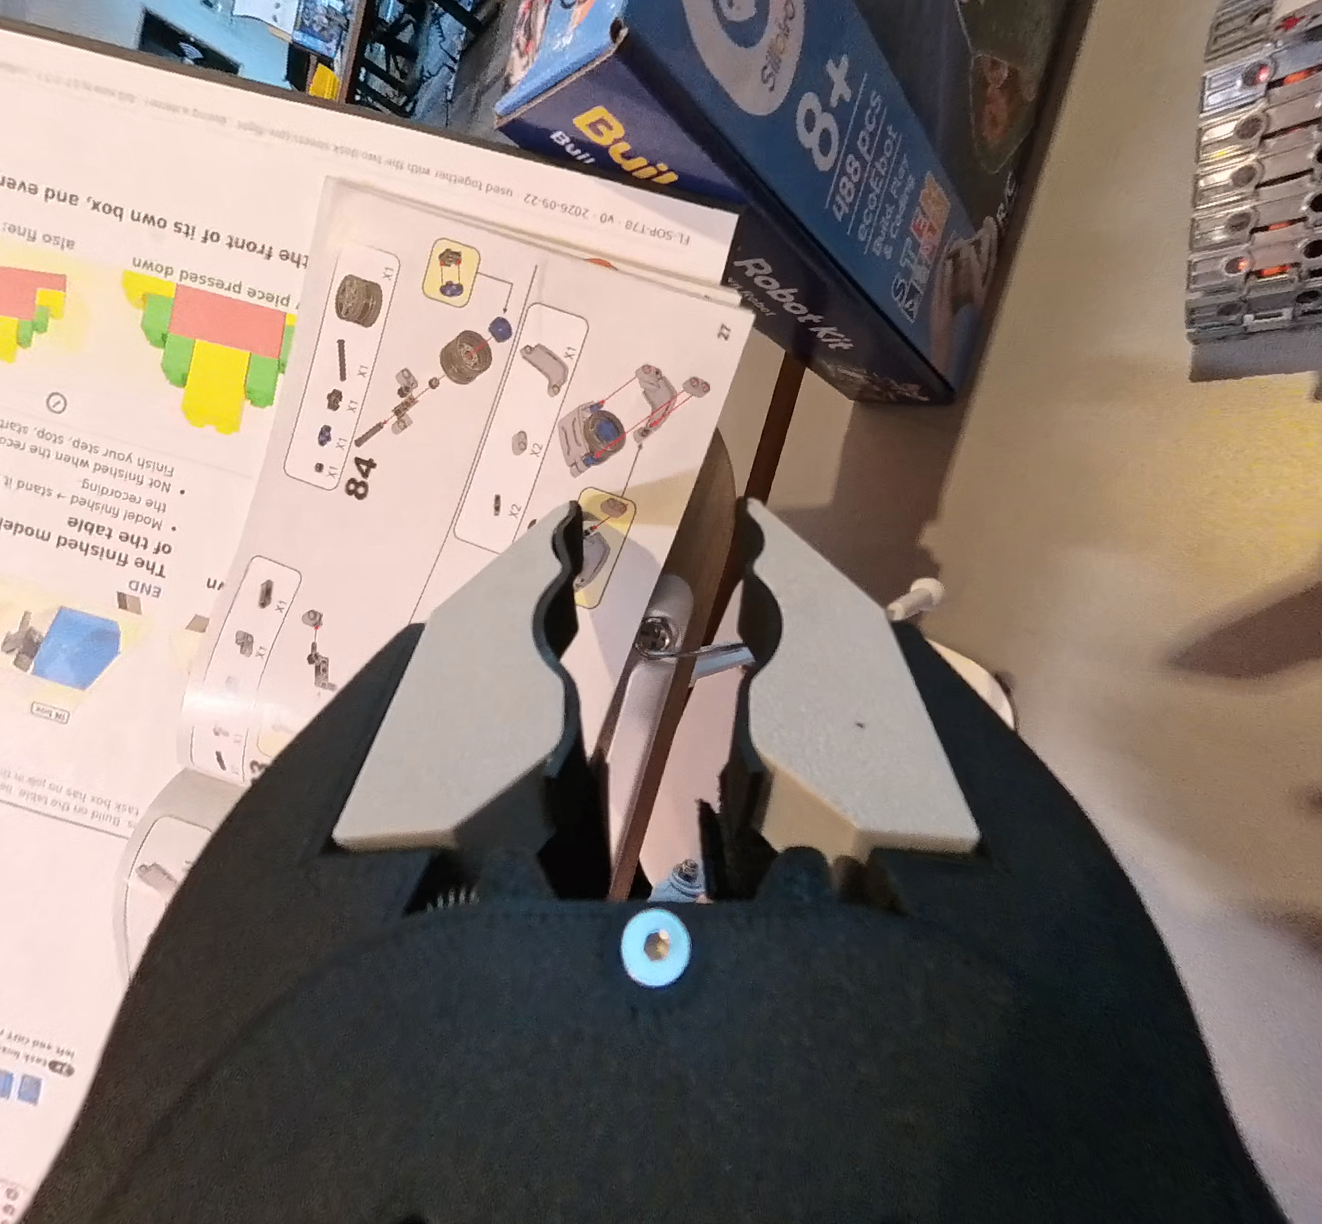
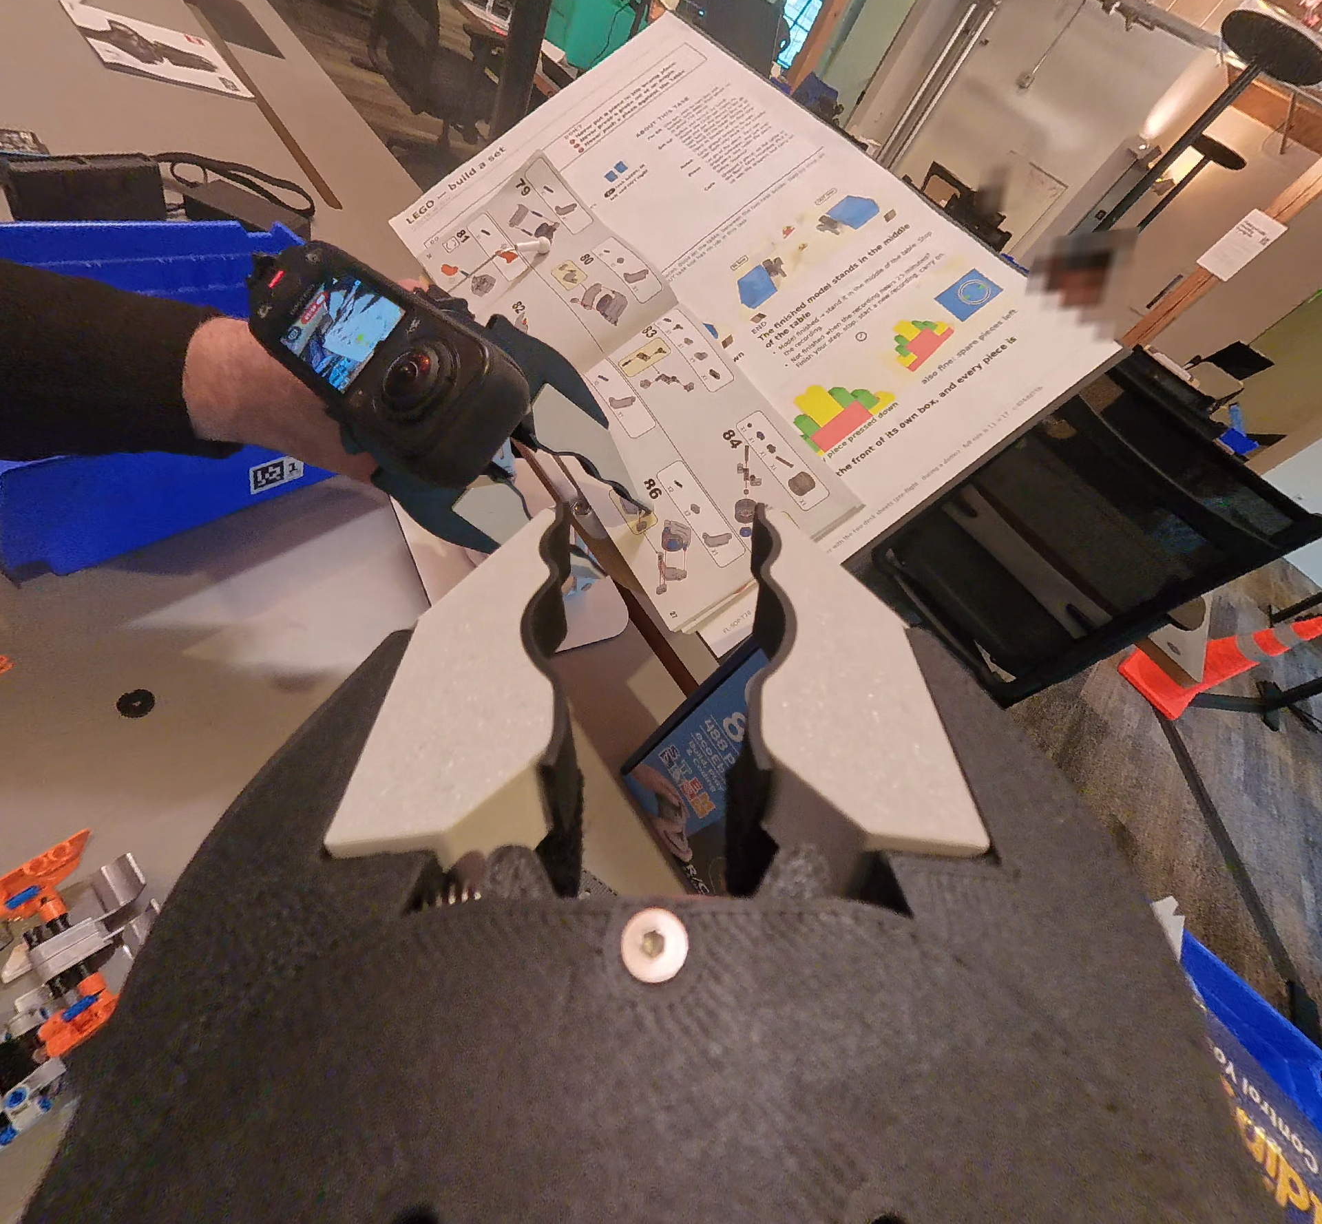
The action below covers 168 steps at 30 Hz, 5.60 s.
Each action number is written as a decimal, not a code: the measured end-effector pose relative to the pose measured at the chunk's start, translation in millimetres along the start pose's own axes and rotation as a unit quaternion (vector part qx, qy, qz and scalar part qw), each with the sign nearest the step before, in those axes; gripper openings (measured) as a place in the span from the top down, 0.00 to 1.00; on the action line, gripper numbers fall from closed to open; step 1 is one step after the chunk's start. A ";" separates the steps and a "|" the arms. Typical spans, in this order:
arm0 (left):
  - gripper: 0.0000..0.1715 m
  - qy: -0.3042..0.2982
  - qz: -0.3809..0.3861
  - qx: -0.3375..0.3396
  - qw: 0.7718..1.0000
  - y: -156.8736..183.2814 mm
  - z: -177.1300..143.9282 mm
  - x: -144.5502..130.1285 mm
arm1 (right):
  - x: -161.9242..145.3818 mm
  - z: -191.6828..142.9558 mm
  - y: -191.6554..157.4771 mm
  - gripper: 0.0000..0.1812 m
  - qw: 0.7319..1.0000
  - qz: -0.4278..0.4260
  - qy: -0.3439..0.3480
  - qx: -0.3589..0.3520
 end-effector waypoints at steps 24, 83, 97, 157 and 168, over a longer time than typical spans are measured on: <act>1.00 0.033 -0.100 -0.113 0.988 -12.1 -7.0 -11.5 | 2.2 -4.5 0.8 0.74 1.000 0.000 0.006 0.007; 1.00 -0.007 0.015 0.004 1.000 -5.4 -13.3 -15.1 | -16.7 7.2 13.1 0.74 1.000 0.014 -0.015 0.022; 0.83 -0.083 0.114 0.031 0.990 15.7 19.7 20.1 | -27.9 17.4 16.1 0.72 0.999 0.028 -0.036 0.029; 1.00 -0.034 0.023 -0.084 0.996 -6.5 20.1 19.6 | -27.2 3.1 32.3 0.74 0.998 0.055 -0.006 0.035; 0.81 -0.040 0.107 -0.008 0.993 8.9 33.2 37.8 | -31.1 7.0 33.3 0.73 0.997 0.059 -0.010 0.039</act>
Point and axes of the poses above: each gripper's, where its closed fingertips meet, z out along the fingers, x out of its top, y = z × x across the jaws, the point moved 8 cm from there along -z, back along the fingers, and after that the axes turned 1 degree about -x, right-handed, at the moved point
